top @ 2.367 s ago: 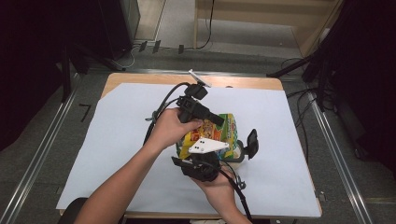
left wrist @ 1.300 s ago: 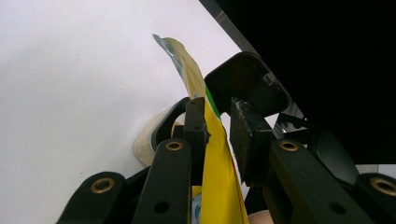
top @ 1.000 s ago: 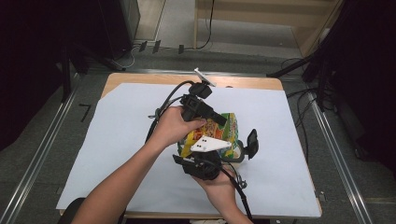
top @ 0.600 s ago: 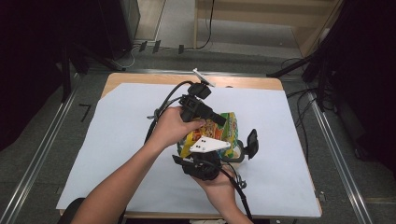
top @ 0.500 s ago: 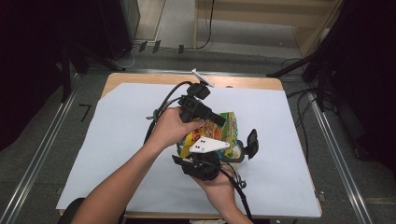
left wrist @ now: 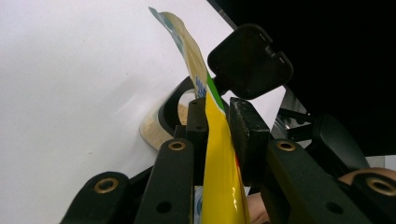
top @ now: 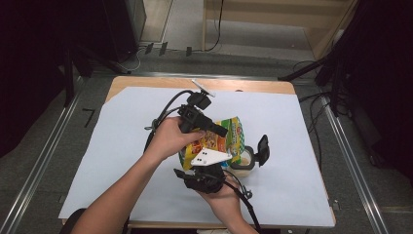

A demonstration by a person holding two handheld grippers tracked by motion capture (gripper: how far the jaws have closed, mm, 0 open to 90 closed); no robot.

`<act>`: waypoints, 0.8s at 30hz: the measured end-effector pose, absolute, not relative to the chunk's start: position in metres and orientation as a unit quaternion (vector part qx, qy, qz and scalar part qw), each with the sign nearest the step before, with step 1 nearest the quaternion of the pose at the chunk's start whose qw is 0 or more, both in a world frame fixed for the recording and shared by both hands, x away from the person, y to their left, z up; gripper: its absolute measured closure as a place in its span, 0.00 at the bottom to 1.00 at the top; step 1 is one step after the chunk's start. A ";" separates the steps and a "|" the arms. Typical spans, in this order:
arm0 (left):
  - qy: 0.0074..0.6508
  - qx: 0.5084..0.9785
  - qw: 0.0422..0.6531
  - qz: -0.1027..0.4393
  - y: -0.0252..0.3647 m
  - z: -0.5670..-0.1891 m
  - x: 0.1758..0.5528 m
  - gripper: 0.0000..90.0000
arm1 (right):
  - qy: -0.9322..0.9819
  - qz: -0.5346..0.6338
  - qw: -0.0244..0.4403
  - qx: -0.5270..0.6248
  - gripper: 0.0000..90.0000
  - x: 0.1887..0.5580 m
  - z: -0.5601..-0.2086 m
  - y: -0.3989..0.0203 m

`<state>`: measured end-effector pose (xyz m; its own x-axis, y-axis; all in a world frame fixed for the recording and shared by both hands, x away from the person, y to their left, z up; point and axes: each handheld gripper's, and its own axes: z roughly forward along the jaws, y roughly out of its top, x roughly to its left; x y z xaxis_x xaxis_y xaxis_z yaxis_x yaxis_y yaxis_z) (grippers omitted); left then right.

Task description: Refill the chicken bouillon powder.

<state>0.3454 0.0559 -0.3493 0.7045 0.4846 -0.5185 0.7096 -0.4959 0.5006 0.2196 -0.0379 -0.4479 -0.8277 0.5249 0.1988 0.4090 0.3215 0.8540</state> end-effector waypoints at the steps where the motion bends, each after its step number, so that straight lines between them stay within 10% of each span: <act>1: 0.351 0.851 0.357 -0.156 0.056 -0.350 0.345 0.88 | 0.811 0.506 0.056 0.287 0.73 0.220 -0.449 -0.038; 24: 0.351 0.852 0.341 -0.186 0.070 -0.371 0.344 0.90 | 0.831 0.489 0.054 0.261 0.63 0.218 -0.472 -0.030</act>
<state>0.3440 0.0700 -0.3711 0.6844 0.4710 -0.5566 0.7249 -0.5217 0.4498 0.2178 -0.0300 -0.4718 -0.8584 0.4856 0.1651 0.3803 0.3867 0.8401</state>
